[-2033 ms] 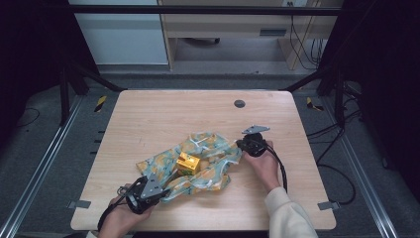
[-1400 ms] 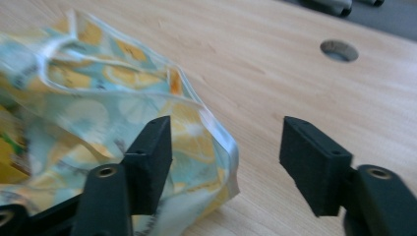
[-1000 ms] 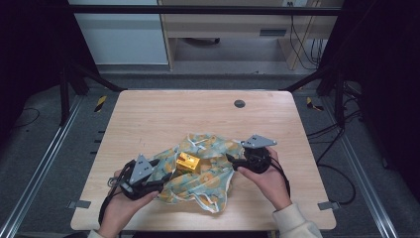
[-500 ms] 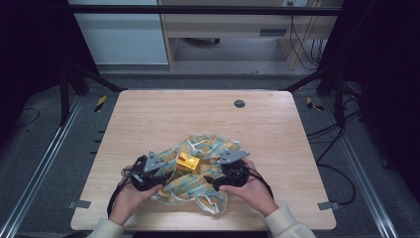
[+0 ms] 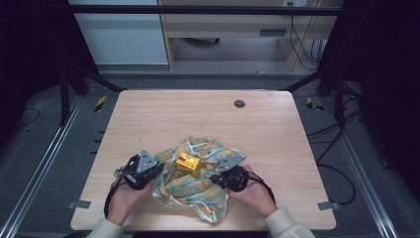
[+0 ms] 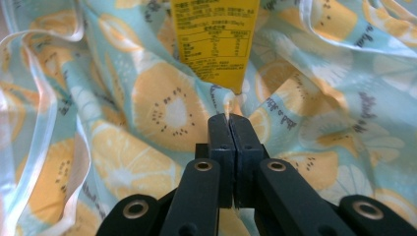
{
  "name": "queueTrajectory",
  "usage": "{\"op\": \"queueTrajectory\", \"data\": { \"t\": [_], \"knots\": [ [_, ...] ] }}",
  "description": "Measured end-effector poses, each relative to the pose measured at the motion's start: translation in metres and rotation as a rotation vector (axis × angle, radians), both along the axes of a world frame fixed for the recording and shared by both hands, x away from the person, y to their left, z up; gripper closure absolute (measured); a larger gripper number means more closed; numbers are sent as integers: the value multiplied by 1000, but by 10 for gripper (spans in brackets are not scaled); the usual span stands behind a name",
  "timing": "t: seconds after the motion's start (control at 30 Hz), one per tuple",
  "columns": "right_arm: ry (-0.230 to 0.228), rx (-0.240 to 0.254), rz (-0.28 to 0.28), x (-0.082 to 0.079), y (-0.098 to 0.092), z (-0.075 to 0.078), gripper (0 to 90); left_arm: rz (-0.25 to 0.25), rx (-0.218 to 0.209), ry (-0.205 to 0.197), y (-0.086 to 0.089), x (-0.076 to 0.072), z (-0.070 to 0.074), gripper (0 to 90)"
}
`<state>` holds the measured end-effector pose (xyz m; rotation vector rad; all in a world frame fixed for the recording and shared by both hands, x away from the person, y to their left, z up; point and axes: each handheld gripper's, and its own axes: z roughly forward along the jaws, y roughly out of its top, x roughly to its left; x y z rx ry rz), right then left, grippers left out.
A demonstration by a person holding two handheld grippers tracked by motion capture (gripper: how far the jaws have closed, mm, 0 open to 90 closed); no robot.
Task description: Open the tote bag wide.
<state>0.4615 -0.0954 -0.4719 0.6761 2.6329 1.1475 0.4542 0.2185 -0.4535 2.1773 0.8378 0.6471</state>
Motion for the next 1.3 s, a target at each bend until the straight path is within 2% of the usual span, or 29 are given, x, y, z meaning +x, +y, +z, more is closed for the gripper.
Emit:
{"op": "queueTrajectory", "data": {
  "t": [0.07,0.17,0.27,0.37,0.5,0.83,0.97,1.07,1.2,1.3],
  "knots": [
    [-6,2,5,-3,-3,2,898,4,13,-7,5,-2,2,860],
    [-4,-9,7,-5,-8,3,899,11,8,-6,10,-2,2,874],
    [1,-26,17,-5,-12,0,900,7,63,23,12,0,-4,882],
    [11,-45,23,-6,-13,-3,900,4,148,44,9,3,-9,890],
    [23,-76,27,-6,-16,-6,900,13,175,65,10,7,-13,896],
    [30,-112,28,-5,-23,-7,900,51,166,87,20,14,-17,900],
    [30,-112,24,-5,-24,-6,900,51,168,88,20,13,-17,900],
    [27,-115,22,-5,-27,-5,900,55,162,71,25,13,-13,900],
    [25,-113,19,-5,-29,-5,900,60,158,88,29,13,-13,900],
    [25,-118,14,-6,-31,-5,900,58,154,86,29,12,-13,900]
  ]
}}
